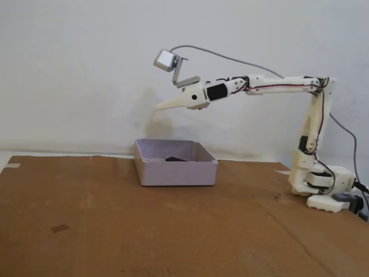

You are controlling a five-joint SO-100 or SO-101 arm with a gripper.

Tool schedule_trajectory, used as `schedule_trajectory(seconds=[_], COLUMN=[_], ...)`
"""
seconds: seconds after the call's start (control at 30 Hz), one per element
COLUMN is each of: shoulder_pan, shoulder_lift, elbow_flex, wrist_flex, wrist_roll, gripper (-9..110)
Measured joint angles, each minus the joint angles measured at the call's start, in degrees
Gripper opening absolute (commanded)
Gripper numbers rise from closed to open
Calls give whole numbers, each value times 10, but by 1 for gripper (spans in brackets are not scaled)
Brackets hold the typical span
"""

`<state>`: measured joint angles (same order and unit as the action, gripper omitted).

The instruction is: Grasp a block and put it in the box.

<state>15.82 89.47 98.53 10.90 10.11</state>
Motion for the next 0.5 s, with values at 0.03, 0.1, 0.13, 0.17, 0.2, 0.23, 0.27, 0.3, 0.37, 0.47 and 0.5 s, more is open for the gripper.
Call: schedule_trajectory(seconds=[0.03,0.1,0.13,0.17,0.2,0.23,0.27,0.3,0.37,0.47,0.5], shoulder_pan=[-4,-10,-12,-14,-15,-17,-17,-17,-17,-16,-16], shoulder_lift=[0,0,0,1,5,12,23,36,61,103,119], elbow_flex=[0,0,0,1,4,12,22,34,57,97,110], wrist_flex=[0,0,0,0,0,0,0,0,0,0,0], wrist_roll=[0,0,0,0,0,0,0,0,0,0,0], gripper=[0,0,0,0,0,0,0,0,0,0,0])
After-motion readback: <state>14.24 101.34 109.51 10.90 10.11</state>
